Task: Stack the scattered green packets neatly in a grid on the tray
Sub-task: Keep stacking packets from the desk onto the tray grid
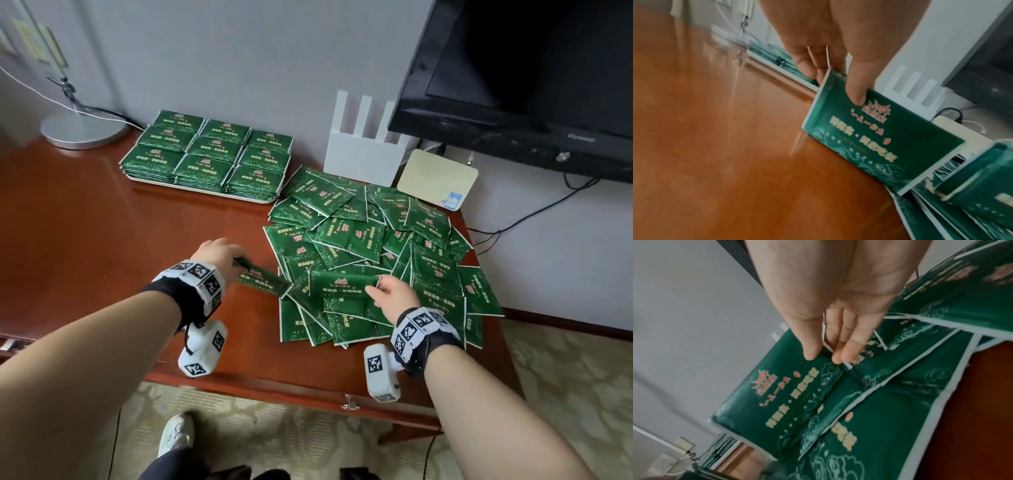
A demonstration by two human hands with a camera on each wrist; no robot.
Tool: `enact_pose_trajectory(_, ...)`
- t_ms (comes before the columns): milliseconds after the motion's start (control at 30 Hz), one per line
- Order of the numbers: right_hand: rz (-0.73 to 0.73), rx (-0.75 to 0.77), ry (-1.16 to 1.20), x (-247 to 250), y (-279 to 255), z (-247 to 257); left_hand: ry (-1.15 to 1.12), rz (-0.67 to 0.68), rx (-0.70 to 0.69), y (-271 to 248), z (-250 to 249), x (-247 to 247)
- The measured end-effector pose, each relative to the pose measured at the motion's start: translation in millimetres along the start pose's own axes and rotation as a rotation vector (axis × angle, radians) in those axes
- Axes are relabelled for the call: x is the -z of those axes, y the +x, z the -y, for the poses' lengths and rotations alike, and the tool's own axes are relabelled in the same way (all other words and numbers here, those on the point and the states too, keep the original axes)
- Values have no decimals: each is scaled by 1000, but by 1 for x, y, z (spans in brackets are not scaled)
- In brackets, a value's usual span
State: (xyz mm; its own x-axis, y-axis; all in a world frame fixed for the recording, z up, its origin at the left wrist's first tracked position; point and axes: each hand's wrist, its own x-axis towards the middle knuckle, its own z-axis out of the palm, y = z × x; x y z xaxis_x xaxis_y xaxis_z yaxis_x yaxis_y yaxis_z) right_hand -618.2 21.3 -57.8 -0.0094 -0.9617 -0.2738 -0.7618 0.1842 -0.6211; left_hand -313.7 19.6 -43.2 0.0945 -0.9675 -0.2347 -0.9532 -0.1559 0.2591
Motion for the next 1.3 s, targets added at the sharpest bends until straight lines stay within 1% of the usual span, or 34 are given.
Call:
enact_pose_trajectory(100,37,-53,-6,-9,7,6,-62,52,26,8,12,-14)
enact_pose_trajectory(167,33,-89,-30,-14,12,8,-162,87,40,15,19,-22)
enact_pose_trajectory(300,50,-132,-27,-23,15,15,-325,86,98,33,26,-23)
enact_pose_trajectory(333,61,-136,-35,-24,15,17,-342,109,108,39,28,-21)
enact_pose_trajectory(400,74,-146,-40,-23,18,24,-357,207,101,47,33,-16)
enact_pose_trajectory(467,55,-138,-15,-21,21,36,-404,294,50,57,40,-11)
enact_pose_trajectory(500,40,-133,5,-20,21,44,-432,311,21,62,43,-6)
enact_pose_trajectory(533,27,-128,37,-19,22,52,-448,305,-1,67,48,3)
enact_pose_trajectory(600,9,-109,105,-16,25,73,-469,247,-17,80,57,28)
enact_pose_trajectory(700,-37,-76,80,-11,38,113,-530,181,-21,104,79,71)
enact_pose_trajectory(800,-99,-46,70,-9,57,157,-510,149,7,126,108,109)
enact_pose_trajectory(900,-129,-20,184,-13,79,196,-558,89,31,146,136,139)
enact_pose_trajectory(1033,-164,-14,318,-22,113,238,-589,67,51,171,171,163)
enact_pose_trajectory(1133,-186,-15,331,-29,138,259,-654,71,93,194,192,175)
enact_pose_trajectory(1300,-209,-61,331,-38,179,284,-731,53,132,239,216,189)
